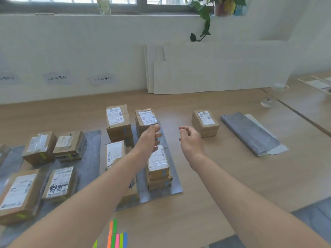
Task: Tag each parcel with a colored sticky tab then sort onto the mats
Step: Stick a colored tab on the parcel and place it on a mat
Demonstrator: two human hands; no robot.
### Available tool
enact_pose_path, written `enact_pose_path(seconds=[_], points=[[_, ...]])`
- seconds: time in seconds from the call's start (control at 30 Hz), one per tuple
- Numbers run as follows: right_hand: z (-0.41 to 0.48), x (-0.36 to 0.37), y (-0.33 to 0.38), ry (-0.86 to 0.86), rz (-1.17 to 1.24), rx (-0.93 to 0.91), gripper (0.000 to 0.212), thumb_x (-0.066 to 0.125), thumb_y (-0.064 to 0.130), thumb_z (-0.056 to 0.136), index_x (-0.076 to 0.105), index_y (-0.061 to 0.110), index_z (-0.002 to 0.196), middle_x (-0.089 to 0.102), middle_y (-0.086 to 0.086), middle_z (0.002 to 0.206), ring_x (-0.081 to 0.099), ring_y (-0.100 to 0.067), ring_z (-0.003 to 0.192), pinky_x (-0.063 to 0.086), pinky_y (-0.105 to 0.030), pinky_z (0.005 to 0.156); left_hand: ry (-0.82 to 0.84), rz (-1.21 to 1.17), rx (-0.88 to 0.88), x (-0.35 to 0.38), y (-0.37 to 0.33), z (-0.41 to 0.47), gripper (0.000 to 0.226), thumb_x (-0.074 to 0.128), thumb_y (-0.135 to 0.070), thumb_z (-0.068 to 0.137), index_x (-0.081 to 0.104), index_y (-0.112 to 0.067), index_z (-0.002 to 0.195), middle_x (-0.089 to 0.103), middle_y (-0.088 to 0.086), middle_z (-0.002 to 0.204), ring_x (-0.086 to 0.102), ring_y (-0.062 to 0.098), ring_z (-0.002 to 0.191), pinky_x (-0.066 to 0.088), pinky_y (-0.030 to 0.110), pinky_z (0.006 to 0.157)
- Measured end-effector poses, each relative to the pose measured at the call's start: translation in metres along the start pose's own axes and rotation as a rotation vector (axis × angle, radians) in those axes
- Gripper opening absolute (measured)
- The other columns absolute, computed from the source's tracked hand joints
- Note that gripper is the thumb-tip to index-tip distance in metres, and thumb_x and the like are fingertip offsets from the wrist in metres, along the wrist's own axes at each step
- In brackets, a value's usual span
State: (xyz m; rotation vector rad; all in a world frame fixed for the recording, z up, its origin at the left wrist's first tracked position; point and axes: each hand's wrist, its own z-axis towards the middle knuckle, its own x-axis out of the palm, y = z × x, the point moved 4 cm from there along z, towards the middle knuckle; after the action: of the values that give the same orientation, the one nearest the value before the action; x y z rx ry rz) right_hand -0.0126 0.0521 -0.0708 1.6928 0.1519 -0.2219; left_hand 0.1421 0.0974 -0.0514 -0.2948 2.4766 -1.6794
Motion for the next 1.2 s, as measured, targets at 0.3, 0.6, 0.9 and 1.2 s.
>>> enact_pose_path(seconds=[0.3, 0.6, 0.9, 1.2], points=[[0.106, -0.077, -0.064, -0.002, 0.096, 0.103, 0.025, 0.047, 0.023, 0.101, 0.069, 0.026, 0.112, 0.067, 0.01, 0.105, 0.065, -0.013, 0.102, 0.053, -0.035, 0.09, -0.029, 0.029, -0.067, 0.113, 0.013, 0.081, 0.045, 0.038, -0.048, 0.102, 0.055, -0.025, 0.136, 0.057, 0.001, 0.137, 0.056, 0.026, 0.122, 0.043, 0.042, 0.108], [0.205, -0.154, -0.116, 0.04, 0.088, 0.198, 0.025, 0.046, 0.02, 0.101, 0.068, 0.022, 0.113, 0.061, 0.009, 0.08, 0.051, -0.005, 0.063, 0.04, -0.021, 0.059, -0.083, -0.006, -0.135, 0.207, 0.024, 0.154, 0.043, 0.038, -0.046, 0.102, 0.056, -0.026, 0.136, 0.058, -0.001, 0.136, 0.055, 0.025, 0.124, 0.042, 0.041, 0.11], [0.27, -0.169, -0.152, 0.059, 0.048, 0.245, 0.03, 0.047, 0.024, 0.102, 0.067, 0.022, 0.125, 0.066, 0.013, 0.113, 0.06, -0.005, 0.105, 0.045, -0.026, 0.09, -0.093, -0.014, -0.193, 0.261, 0.048, 0.206, 0.046, 0.042, -0.049, 0.098, 0.056, -0.027, 0.137, 0.059, -0.002, 0.136, 0.057, 0.022, 0.123, 0.042, 0.04, 0.11], [0.333, -0.171, -0.189, 0.003, 0.021, 0.294, 0.032, 0.05, 0.026, 0.101, 0.059, 0.024, 0.132, 0.061, 0.006, 0.13, 0.057, -0.008, 0.115, 0.044, -0.028, 0.097, -0.116, -0.041, -0.266, 0.281, 0.067, 0.268, 0.047, 0.042, -0.046, 0.099, 0.054, -0.025, 0.14, 0.055, -0.001, 0.141, 0.055, 0.023, 0.126, 0.043, 0.039, 0.108]])
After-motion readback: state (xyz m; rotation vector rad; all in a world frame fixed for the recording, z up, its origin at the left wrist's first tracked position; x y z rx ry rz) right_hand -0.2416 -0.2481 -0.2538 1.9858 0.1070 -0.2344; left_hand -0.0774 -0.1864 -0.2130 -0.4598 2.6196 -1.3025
